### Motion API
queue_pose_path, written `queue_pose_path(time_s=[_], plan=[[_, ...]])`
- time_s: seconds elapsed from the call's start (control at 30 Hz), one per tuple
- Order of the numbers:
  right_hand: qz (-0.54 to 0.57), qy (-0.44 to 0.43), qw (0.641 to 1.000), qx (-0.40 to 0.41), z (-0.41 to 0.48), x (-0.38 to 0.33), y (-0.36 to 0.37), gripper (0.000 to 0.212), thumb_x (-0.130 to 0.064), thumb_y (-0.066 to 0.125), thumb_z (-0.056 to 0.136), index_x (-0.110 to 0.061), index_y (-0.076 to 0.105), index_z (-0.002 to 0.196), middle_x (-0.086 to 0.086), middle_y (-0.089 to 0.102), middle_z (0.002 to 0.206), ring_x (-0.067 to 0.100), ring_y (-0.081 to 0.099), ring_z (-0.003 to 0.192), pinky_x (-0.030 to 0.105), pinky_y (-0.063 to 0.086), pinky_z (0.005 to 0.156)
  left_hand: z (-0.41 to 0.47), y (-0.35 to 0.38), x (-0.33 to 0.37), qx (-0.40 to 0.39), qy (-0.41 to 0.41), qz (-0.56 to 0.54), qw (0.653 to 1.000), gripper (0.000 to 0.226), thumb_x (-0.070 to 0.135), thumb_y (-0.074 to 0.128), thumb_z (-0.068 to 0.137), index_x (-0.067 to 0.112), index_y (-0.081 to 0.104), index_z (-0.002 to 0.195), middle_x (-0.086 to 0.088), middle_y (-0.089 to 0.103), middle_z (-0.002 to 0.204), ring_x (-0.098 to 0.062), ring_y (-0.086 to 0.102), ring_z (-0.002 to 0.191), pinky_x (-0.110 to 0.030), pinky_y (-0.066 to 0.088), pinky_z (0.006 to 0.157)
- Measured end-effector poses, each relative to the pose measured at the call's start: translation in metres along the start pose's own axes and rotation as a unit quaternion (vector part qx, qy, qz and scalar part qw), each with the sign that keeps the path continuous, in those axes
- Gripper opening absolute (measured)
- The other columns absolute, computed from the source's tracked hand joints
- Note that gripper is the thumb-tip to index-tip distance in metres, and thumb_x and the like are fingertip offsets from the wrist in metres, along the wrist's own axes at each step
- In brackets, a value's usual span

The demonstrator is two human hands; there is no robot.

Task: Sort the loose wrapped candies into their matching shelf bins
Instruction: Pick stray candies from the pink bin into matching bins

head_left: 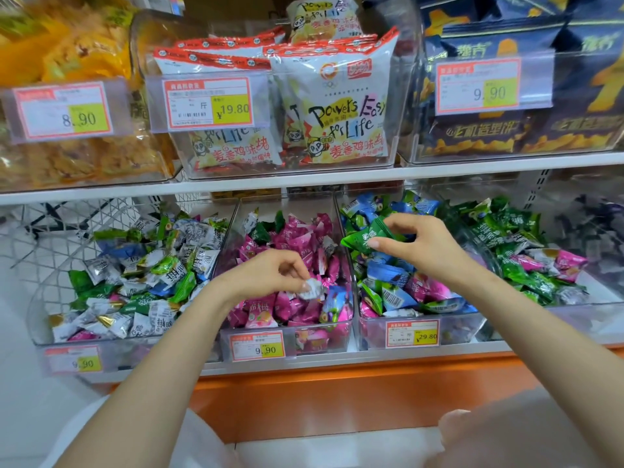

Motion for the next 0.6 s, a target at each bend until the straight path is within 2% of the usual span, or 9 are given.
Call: queue_pose_path(time_s=[0.07, 0.13, 0.27, 0.33, 0.43, 0.5, 0.6], plan=[[0.005, -0.007, 1.0, -0.018, 0.0, -0.002, 0.005, 0.025, -0.033, 0.07, 0.08, -0.036, 0.047, 0.071, -0.018, 0.049, 0.078, -0.001, 0.048, 0.078, 0.018, 0.036, 0.071, 0.0, -0.011, 0.001, 0.06, 0.007, -0.069, 0.996, 0.008, 0.011, 0.068, 0.083, 0.014, 0.063, 0.088, 0.002, 0.062, 0.082, -0.003, 0.059, 0.073, -0.014, 0.047, 0.071], [0.011, -0.004, 0.999, -0.031, 0.0, -0.003, 0.009, 0.017, -0.032, 0.071, 0.079, -0.032, 0.054, 0.082, -0.014, 0.056, 0.094, 0.003, 0.051, 0.092, 0.019, 0.036, 0.082, 0.0, -0.015, -0.002, 0.102, -0.003, -0.137, 0.985, 0.007, 0.011, 0.067, 0.084, 0.015, 0.062, 0.088, 0.0, 0.062, 0.085, -0.007, 0.061, 0.078, -0.019, 0.051, 0.076], [0.003, -0.052, 0.996, -0.078, -0.002, -0.01, 0.018, 0.023, -0.035, 0.072, 0.075, -0.024, 0.068, 0.095, -0.014, 0.062, 0.111, -0.002, 0.052, 0.108, 0.024, 0.036, 0.095, 0.002, -0.007, -0.004, 0.12, -0.033, -0.29, 0.949, 0.006, 0.008, 0.06, 0.088, 0.011, 0.058, 0.093, -0.009, 0.066, 0.097, -0.018, 0.067, 0.082, -0.033, 0.057, 0.082], [-0.03, -0.102, 0.988, -0.109, -0.003, -0.016, 0.026, 0.022, -0.033, 0.073, 0.076, -0.026, 0.07, 0.096, -0.017, 0.057, 0.124, -0.002, 0.045, 0.12, 0.028, 0.031, 0.103, 0.003, -0.003, 0.0, 0.121, -0.033, -0.31, 0.942, 0.005, 0.009, 0.059, 0.089, 0.012, 0.058, 0.093, -0.006, 0.067, 0.096, -0.014, 0.067, 0.077, -0.029, 0.056, 0.079], [-0.095, -0.154, 0.975, -0.132, -0.005, -0.023, 0.038, 0.02, -0.032, 0.074, 0.076, -0.025, 0.071, 0.095, -0.015, 0.044, 0.139, 0.007, 0.035, 0.131, 0.033, 0.023, 0.11, 0.003, 0.003, 0.009, 0.112, -0.015, -0.303, 0.946, 0.006, 0.011, 0.061, 0.088, 0.013, 0.058, 0.093, -0.002, 0.066, 0.092, -0.008, 0.065, 0.073, -0.021, 0.054, 0.07], [-0.118, -0.168, 0.969, -0.136, -0.006, -0.026, 0.043, 0.022, -0.032, 0.075, 0.076, -0.022, 0.072, 0.095, -0.013, 0.044, 0.14, 0.007, 0.035, 0.13, 0.029, 0.021, 0.109, 0.003, 0.005, 0.014, 0.102, 0.001, -0.305, 0.947, 0.009, 0.009, 0.063, 0.085, 0.012, 0.059, 0.093, -0.002, 0.068, 0.089, -0.007, 0.065, 0.073, -0.018, 0.053, 0.066], [-0.123, -0.155, 0.971, -0.136, -0.007, -0.024, 0.047, 0.023, -0.032, 0.076, 0.075, -0.024, 0.072, 0.096, -0.008, 0.052, 0.131, 0.004, 0.04, 0.12, 0.028, 0.03, 0.105, 0.002, 0.006, 0.018, 0.096, 0.015, -0.312, 0.945, 0.01, 0.008, 0.064, 0.084, 0.011, 0.059, 0.092, 0.001, 0.07, 0.083, -0.006, 0.066, 0.073, -0.017, 0.053, 0.065]])
Point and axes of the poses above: each hand's wrist, its own z-axis towards the middle knuckle, its own y-axis out of the palm, x = y × z, the point moved 7 cm from there along z, towards the middle knuckle
